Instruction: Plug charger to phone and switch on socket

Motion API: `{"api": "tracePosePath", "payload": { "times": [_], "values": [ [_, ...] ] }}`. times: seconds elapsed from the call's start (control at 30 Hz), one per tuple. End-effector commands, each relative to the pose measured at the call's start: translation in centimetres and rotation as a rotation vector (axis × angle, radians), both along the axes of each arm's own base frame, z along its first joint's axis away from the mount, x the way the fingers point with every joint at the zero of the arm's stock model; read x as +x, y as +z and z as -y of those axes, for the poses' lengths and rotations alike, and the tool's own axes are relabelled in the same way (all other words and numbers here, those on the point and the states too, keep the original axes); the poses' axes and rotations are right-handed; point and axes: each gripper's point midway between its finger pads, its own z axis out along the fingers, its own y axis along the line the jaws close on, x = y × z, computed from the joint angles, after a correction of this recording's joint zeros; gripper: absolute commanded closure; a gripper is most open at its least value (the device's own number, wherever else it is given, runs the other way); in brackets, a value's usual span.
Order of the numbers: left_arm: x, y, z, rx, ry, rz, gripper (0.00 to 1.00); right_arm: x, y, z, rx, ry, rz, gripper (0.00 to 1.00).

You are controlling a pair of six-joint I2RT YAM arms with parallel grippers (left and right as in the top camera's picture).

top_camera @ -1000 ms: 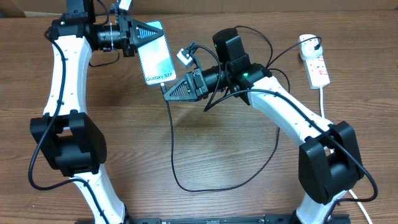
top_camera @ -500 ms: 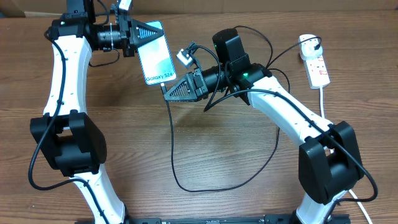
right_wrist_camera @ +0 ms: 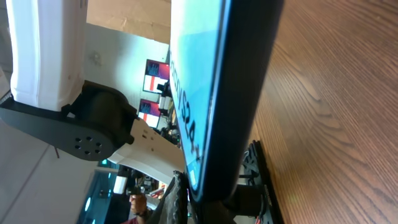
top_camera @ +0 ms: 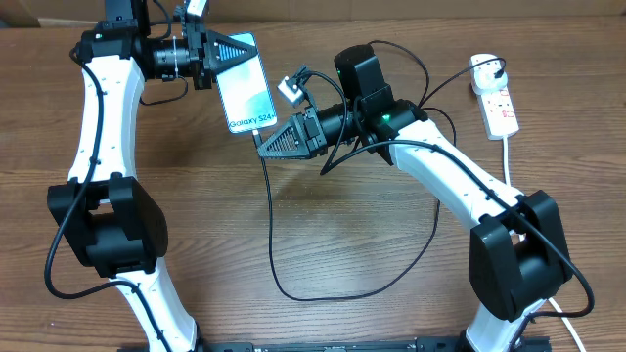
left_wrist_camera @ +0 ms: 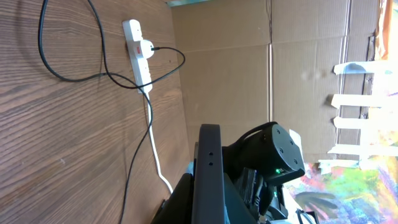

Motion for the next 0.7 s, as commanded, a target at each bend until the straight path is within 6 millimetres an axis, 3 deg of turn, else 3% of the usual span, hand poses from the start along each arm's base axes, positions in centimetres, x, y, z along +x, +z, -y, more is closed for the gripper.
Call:
{"api": "tracePosePath", "payload": {
  "times": [0.0, 0.67],
  "values": [
    [-0.8, 2.1, 0.6, -0.051, -0.031, 0.017, 0.96, -0.2, 0.3, -0.1, 0.007, 0.004, 0.016, 0.96],
    [-1.2, 2.0, 0.9, -0.046, -0.043, 0.034, 0.96, 0.9, 0.4, 0.9, 0.010, -0.026, 0.014, 0.96]
  ]
}}
